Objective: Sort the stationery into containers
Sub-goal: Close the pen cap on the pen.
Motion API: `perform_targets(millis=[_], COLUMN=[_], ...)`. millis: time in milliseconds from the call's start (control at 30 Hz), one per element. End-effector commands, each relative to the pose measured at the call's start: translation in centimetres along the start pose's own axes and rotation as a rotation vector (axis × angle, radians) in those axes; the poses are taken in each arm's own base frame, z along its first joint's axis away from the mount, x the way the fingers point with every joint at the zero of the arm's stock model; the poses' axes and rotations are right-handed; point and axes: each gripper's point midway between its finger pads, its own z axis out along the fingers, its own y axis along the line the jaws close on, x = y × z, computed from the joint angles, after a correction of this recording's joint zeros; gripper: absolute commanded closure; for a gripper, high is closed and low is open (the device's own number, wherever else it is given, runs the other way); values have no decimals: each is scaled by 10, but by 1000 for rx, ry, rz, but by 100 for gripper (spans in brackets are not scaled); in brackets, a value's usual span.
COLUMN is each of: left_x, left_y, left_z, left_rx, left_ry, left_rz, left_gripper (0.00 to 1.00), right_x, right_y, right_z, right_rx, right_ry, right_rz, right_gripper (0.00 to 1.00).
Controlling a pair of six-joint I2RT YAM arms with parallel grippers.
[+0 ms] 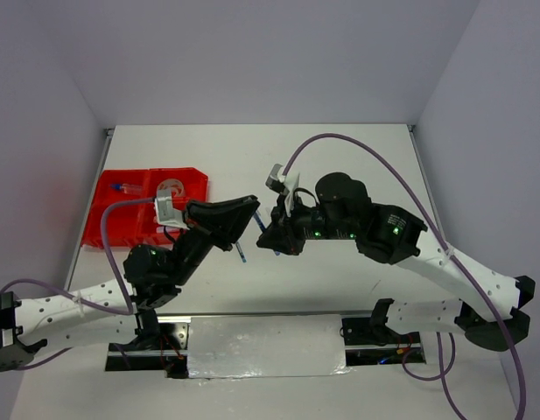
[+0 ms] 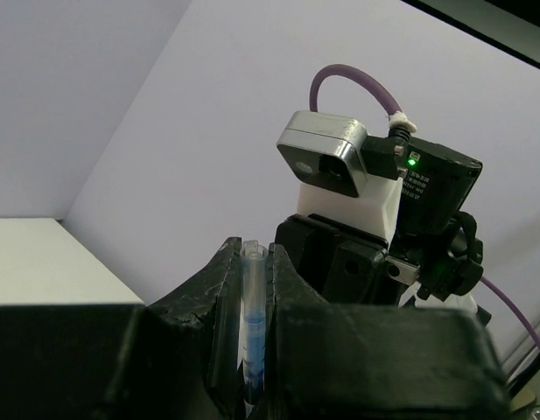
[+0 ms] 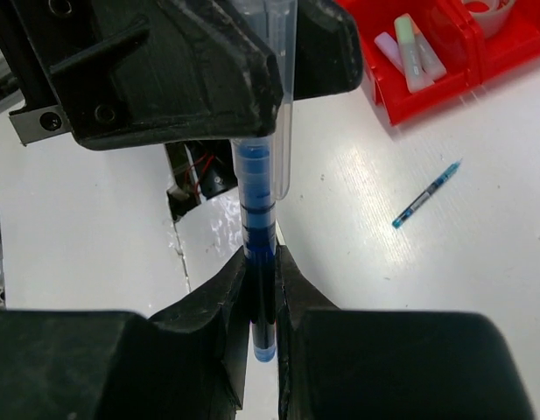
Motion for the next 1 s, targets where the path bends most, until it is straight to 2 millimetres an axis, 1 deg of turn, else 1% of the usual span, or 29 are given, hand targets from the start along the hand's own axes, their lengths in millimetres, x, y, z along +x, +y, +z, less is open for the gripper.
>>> perform_targets(millis=[0,33,67,100,133,167,200,233,267,300,333,367,400,433,467,500,533,567,600,633,667,700,733,767,800,867,900,933,967], left_x=[172,155,147,140,121,113,104,85,77,62,52,46,30,20,13,1,-4,-10,-17,-20,-23,-27,-28,-32,-31,-30,-27,-29,-23], left_y=[53,42,46,49,43,55,58,59,53,55,55,58,57,56,55,50,47,43,36,33,29,23,21,17,17,13,13,5,7], left_z=[-99,-88,-87,-85,-73,-75,-72,-67,-62,-58,-59,-60,-55,-54,-52,-48,-46,-43,-38,-35,-33,-28,-26,-23,-22,-20,-21,-17,-19], left_rx=[-105,-78,-116,-145,-158,-239,-274,-323,-313,-364,-381,-420,-453,-466,-478,-483,-479,-463,-443,-433,-419,-397,-387,-377,-377,-356,-346,-302,-298], left_ry=[740,692,684,673,633,629,612,565,543,496,472,453,399,370,349,317,302,293,273,264,262,251,250,242,244,248,257,245,256], left_rz=[119,121,147,170,186,229,239,255,240,235,231,211,206,196,185,170,166,174,165,164,174,164,168,169,171,173,176,165,169], left_gripper=[100,100,100,100,100,100,100,100,100,100,98,88,85,82,74,71,69,65,60,46,37,33,30,25,23,15,14,14,14], right_x=[-204,-183,-169,-159,-137,-123,-99,-90,-79,-56,-52,-42,-24,-15,-7,6,12,23,28,29,36,37,39,41,42,45,45,47,46], right_y=[50,44,40,39,32,30,23,24,23,18,20,22,22,24,23,20,22,21,21,21,18,18,16,14,14,12,12,11,12], right_z=[-81,-62,-53,-50,-35,-28,-20,-18,-15,-4,-7,-3,4,8,13,20,24,29,31,31,34,35,35,35,36,37,37,38,35], right_rx=[-124,-126,-127,-128,-124,-123,-111,-118,-116,-114,-123,-137,-160,-176,-183,-183,-201,-208,-212,-216,-210,-205,-196,-192,-190,-183,-183,-178,-182], right_ry=[-858,-798,-748,-719,-658,-619,-577,-568,-557,-510,-515,-500,-459,-437,-415,-383,-365,-341,-332,-338,-328,-330,-330,-328,-324,-314,-314,-312,-323], right_rz=[-243,-235,-226,-219,-205,-191,-165,-143,-139,-111,-107,-95,-93,-97,-91,-81,-79,-67,-61,-56,-49,-45,-41,-38,-37,-31,-31,-26,-27], right_gripper=[100,100,100,100,100,100,100,100,100,100,100,100,100,100,100,100,100,100,100,100,100,100,100,100,100,100,100,100,100])
